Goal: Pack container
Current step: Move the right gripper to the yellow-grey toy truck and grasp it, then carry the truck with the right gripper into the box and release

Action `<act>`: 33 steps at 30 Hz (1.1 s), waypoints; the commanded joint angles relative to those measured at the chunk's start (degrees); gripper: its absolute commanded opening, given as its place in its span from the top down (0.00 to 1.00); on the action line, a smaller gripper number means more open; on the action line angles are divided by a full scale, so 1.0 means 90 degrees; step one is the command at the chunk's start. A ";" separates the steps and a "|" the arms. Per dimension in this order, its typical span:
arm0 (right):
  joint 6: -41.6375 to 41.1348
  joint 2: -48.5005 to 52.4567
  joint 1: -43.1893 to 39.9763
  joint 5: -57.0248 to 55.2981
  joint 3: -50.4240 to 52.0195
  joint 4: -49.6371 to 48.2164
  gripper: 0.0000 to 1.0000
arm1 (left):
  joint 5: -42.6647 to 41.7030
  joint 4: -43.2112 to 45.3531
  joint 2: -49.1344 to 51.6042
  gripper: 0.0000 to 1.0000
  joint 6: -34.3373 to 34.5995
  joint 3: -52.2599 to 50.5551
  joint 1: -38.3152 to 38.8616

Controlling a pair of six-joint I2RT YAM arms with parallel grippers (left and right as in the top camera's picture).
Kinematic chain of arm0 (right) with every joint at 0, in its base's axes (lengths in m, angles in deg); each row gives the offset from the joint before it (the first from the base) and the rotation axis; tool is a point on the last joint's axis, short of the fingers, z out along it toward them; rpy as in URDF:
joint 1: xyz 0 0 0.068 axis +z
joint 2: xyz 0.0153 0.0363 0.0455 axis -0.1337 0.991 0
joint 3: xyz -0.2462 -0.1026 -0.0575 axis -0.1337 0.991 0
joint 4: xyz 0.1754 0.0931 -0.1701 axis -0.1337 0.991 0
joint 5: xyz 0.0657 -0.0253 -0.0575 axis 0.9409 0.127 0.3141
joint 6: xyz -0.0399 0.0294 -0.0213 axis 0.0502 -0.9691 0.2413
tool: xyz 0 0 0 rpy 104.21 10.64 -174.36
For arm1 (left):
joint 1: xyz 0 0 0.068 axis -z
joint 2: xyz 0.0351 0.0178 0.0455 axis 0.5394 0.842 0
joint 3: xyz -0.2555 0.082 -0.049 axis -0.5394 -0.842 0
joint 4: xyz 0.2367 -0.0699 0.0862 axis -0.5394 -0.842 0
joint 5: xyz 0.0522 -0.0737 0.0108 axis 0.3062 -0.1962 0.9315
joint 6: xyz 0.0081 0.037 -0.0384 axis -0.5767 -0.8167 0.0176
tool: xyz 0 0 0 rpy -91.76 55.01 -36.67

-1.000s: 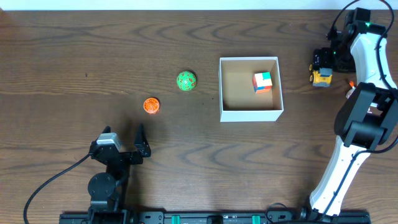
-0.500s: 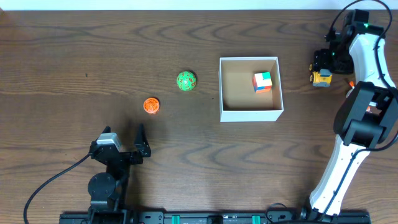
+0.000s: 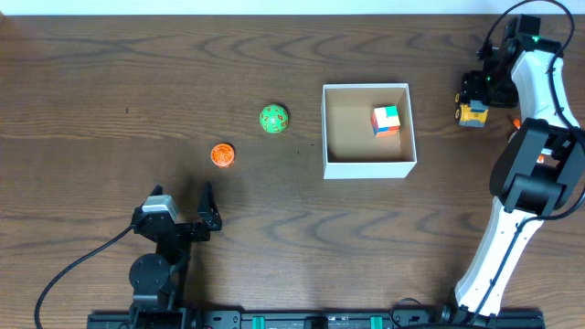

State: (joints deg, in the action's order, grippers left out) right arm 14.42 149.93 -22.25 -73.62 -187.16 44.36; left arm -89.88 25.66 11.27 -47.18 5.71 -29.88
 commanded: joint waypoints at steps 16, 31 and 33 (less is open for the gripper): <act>-0.0486 -0.0085 0.0012 0.0036 -0.0007 0.0022 0.60 | 0.0078 -0.0233 -0.0039 0.02 -0.0056 -0.0112 -0.0022; -0.0454 -0.1809 0.0787 -0.0010 -0.0619 0.0527 0.60 | 0.0078 -0.0236 -0.0039 0.02 -0.0058 -0.0112 -0.0022; -0.0410 -0.2130 0.1054 -0.0005 -0.0619 0.0639 0.60 | 0.0078 -0.0236 -0.0039 0.02 -0.0058 -0.0112 -0.0022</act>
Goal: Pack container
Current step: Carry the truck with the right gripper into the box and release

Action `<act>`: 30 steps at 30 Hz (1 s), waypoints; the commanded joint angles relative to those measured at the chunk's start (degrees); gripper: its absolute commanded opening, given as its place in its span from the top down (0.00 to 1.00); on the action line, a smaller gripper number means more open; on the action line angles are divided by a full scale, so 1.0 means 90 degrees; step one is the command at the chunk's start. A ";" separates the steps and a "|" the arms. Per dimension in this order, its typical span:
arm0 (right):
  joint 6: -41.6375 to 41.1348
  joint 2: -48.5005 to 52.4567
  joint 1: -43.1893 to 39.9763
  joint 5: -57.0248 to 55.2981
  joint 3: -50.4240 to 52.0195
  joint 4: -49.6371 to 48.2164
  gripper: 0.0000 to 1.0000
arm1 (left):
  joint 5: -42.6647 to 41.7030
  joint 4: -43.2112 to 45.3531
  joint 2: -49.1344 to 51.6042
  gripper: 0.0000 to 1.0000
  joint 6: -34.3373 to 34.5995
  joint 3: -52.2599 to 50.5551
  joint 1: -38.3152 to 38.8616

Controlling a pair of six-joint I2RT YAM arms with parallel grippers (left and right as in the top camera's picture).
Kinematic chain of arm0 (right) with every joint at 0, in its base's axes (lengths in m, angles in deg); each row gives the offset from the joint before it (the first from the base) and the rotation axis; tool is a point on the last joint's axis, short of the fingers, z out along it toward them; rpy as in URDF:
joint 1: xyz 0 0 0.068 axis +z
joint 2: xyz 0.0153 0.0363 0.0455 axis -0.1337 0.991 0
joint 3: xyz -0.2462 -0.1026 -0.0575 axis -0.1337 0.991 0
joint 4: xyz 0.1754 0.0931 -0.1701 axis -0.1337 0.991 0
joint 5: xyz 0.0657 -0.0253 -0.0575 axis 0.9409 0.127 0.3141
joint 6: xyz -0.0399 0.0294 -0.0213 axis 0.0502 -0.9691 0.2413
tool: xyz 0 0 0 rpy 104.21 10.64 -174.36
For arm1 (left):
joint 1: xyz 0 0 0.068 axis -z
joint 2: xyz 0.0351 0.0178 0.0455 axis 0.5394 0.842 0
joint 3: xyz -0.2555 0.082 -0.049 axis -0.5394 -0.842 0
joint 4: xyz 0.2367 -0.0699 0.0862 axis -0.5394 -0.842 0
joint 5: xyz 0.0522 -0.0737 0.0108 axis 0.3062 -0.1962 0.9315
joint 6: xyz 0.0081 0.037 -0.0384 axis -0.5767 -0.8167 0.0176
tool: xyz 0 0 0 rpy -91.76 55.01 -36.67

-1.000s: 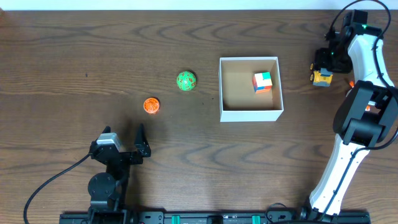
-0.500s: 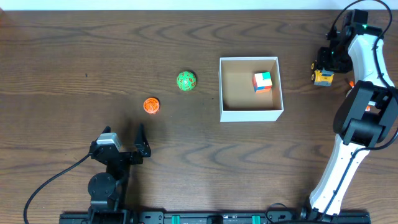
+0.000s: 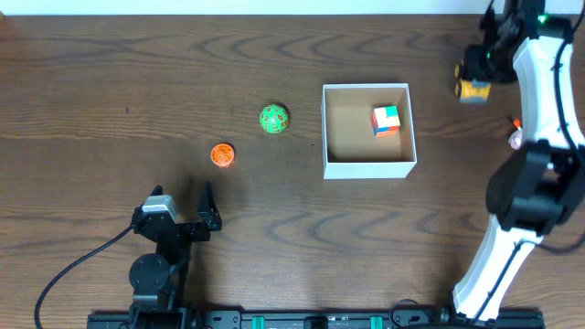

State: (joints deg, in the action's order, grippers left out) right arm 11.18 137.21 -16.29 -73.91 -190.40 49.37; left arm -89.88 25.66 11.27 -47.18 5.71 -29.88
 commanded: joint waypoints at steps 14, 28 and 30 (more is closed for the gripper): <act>0.0430 -0.1450 0.2647 -0.0083 -0.0168 0.0933 0.56 | 0.0078 -0.0236 -0.0039 0.02 -0.0058 -0.0112 -0.0022; -0.1185 -0.0891 0.3096 -0.0053 0.0087 0.1166 0.57 | 0.0078 -0.0233 -0.0039 0.02 -0.0058 -0.0112 -0.0022; -0.1382 -0.0741 0.3162 -0.0056 0.0087 0.1171 0.57 | 0.0078 -0.0233 -0.0039 0.02 -0.0058 -0.0112 -0.0022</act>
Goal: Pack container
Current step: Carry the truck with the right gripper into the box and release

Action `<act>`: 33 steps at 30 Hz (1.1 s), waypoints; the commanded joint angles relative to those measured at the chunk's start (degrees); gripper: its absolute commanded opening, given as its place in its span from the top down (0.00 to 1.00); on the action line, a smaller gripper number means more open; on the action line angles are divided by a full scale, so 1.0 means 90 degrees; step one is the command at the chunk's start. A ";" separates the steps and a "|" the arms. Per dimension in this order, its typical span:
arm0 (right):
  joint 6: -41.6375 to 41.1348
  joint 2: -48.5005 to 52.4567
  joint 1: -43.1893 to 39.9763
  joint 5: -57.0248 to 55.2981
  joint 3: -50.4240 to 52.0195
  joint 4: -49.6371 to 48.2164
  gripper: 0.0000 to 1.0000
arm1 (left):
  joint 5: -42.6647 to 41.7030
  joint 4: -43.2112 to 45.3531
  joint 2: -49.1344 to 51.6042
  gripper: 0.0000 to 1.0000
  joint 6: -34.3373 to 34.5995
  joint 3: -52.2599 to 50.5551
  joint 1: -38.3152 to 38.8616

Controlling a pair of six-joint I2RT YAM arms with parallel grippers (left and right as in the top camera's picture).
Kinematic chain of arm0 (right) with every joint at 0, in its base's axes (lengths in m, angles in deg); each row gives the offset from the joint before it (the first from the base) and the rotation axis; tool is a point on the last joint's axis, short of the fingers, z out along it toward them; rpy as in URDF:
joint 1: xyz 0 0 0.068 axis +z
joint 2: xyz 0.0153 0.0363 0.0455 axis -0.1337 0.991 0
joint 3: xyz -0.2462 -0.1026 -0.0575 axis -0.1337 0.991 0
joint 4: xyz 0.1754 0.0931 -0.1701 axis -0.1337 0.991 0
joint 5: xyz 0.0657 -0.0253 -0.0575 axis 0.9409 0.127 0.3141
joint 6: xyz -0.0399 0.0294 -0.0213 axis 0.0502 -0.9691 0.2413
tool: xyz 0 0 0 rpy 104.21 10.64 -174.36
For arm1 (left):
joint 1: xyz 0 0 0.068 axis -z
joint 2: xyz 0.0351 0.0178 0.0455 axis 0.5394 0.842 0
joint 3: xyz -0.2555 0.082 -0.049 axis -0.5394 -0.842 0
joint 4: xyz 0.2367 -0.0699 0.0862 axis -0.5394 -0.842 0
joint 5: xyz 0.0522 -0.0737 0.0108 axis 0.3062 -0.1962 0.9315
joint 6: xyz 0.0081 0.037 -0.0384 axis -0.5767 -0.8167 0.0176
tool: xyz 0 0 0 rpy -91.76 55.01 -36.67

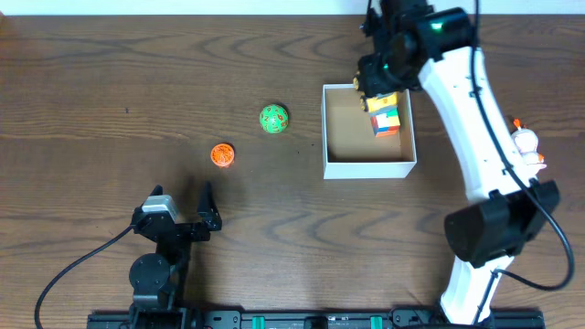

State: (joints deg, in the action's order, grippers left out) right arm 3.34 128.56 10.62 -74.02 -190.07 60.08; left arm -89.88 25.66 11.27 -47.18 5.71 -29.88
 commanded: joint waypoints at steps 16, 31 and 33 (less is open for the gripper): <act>-0.1350 0.1217 0.0236 -0.0141 0.0080 -0.0403 0.55 | 0.0078 -0.0233 -0.0036 0.02 -0.0058 -0.0112 -0.0022; -0.1421 0.1785 0.0223 -0.0539 0.0199 -0.0532 0.53 | 0.0078 -0.0236 -0.0039 0.02 -0.0058 -0.0112 -0.0022; -0.1426 0.1829 0.0223 -0.0525 0.0202 -0.0534 0.53 | 0.0078 -0.0236 -0.0039 0.02 -0.0058 -0.0112 -0.0022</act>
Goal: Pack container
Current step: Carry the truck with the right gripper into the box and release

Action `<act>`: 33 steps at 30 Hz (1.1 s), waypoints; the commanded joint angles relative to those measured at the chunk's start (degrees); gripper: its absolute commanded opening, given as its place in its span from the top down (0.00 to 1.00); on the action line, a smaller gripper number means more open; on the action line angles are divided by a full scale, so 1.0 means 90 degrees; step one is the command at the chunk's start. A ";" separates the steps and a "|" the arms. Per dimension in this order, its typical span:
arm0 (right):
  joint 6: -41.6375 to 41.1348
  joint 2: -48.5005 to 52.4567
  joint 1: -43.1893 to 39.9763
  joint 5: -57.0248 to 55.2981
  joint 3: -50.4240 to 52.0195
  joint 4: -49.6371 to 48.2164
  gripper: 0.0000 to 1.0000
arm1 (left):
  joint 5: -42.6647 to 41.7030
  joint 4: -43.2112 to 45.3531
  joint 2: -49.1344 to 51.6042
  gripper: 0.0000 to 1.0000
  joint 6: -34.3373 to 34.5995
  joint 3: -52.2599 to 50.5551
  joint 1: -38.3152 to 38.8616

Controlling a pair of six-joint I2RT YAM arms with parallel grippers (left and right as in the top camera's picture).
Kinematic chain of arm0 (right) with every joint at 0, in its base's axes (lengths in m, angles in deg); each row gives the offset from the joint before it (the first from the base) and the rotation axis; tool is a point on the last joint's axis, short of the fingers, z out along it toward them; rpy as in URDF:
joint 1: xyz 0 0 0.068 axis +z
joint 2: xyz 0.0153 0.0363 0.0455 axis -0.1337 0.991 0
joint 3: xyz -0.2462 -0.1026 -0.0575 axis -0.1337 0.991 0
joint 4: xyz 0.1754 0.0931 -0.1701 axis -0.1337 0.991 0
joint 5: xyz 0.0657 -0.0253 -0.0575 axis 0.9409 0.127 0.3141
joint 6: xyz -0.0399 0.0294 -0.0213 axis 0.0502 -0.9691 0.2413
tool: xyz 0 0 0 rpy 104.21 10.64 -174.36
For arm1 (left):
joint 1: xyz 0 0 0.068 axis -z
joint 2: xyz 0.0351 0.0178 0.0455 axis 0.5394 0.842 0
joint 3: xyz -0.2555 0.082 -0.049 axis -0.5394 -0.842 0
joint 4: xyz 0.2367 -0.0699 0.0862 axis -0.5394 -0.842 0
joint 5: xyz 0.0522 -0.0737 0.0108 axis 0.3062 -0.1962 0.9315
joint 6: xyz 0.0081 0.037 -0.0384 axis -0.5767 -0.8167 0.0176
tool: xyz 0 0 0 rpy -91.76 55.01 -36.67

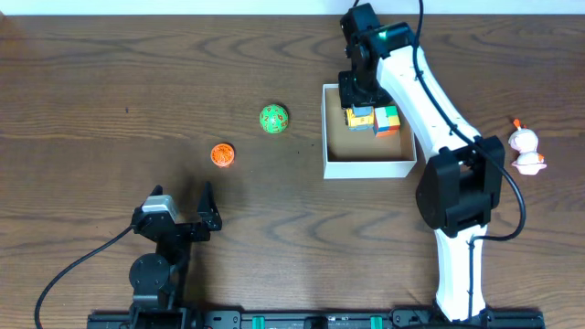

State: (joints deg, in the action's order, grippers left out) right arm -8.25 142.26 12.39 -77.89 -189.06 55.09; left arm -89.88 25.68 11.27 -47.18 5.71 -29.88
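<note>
A white open box (368, 167) stands right of centre, with a multicoloured cube (389, 120) inside at its far right. My right gripper (357, 110) reaches into the far part of the box from above, shut on a yellow toy vehicle (359, 118) just left of the cube. Whether the vehicle touches the box floor cannot be told. A green ball (273, 119) and an orange ball (222, 155) lie on the table left of the box. My left gripper (207, 208) rests near the front edge, far from all of them, its jaws unclear.
A small white and orange figure (526, 150) lies on the wooden table (110, 82) at the far right. The right arm's white links cross over the box's right wall and run down to the front edge.
My right gripper has moved with the yellow vehicle from over the box's far right corner to a lower spot inside the box, left of the cube. The left arm has not moved.
My right gripper was at the yellow vehicle on the table far right of the box. Then it held the vehicle further back. Then it was over the box's far edge, and now it is inside the box beside the cube.
</note>
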 commanded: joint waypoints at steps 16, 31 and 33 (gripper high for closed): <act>-0.0177 0.0340 0.0027 0.0163 0.0092 0.0182 0.53 | 0.0078 -0.0238 -0.0039 0.02 -0.0058 -0.0112 -0.0022; -0.0175 0.0340 0.0010 0.0236 0.0092 0.0461 0.48 | 0.0078 -0.0236 -0.0036 0.02 -0.0058 -0.0112 -0.0022; -0.0175 0.0340 0.0007 0.0236 0.0092 0.0403 0.47 | 0.0078 -0.0238 -0.0039 0.02 -0.0058 -0.0112 -0.0022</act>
State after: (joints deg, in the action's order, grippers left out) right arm -8.79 145.30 12.43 -76.09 -188.21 59.16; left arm -89.88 25.68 11.27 -47.18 5.71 -29.88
